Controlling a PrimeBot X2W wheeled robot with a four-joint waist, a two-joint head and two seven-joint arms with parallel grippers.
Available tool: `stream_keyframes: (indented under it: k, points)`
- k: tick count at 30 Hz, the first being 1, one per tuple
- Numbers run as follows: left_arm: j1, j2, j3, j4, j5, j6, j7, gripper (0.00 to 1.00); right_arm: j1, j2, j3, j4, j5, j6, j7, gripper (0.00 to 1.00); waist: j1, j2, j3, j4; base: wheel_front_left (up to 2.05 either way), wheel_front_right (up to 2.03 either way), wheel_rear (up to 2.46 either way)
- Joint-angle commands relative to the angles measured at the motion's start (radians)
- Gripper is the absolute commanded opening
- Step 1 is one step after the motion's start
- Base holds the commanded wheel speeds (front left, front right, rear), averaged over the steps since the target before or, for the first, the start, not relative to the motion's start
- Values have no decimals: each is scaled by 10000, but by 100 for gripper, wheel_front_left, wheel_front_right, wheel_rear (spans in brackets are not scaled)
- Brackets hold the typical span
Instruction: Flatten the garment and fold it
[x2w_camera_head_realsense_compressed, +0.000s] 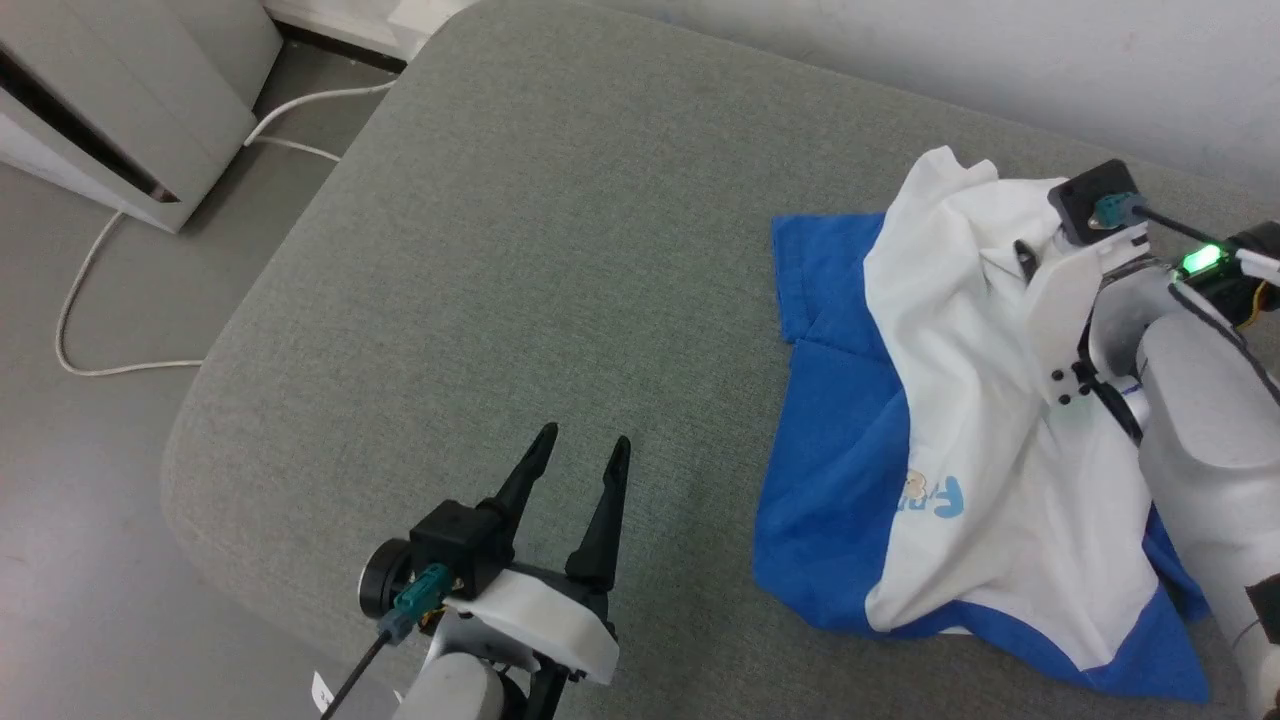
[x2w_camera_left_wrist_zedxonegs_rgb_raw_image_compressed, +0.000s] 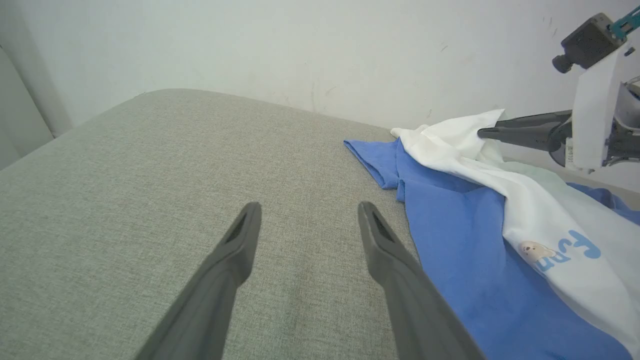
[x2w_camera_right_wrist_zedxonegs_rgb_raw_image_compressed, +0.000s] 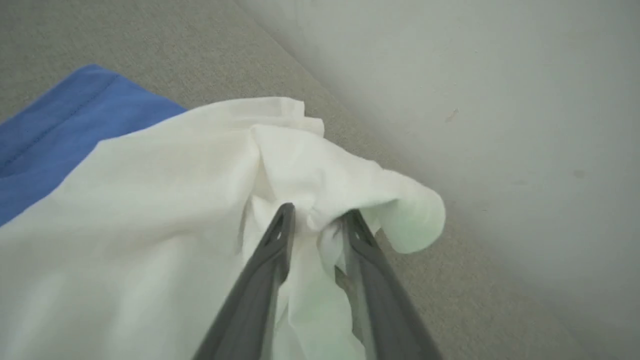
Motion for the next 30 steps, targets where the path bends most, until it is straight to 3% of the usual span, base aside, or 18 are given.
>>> stream_keyframes:
  k: [1, 8, 16, 24, 30]
  points:
    - [-107, -52, 25, 60, 40, 69, -47, 100, -160, 128, 175, 233, 226, -23, -173, 100, -3, 2, -146, -195, 0, 0, 0]
    - [-25, -48, 423, 57, 279, -1, -47, 100, -480, 297, 614, 499, 1158, -23, -1362, 100, -3, 2, -836, -1129, 0, 0, 0]
    - [261, 97, 1050, -165, 377, -87, -47, 100, 10, 17, 677, -488, 2262, -23, -2962, 100, -3, 2, -1743, -2483, 0, 0, 0]
    - [523, 326, 1666, -284, 345, -91, -47, 100, 2195, -316, -586, -3615, 2909, -23, -3386, 100, -3, 2, -2151, -3715, 0, 0, 0]
    - [408, 572, 1869, -30, 212, -154, 61, 100, 4970, 505, -2242, -6820, 2340, -23, -3396, 100, -3, 2, -1997, -4417, 0, 0, 0]
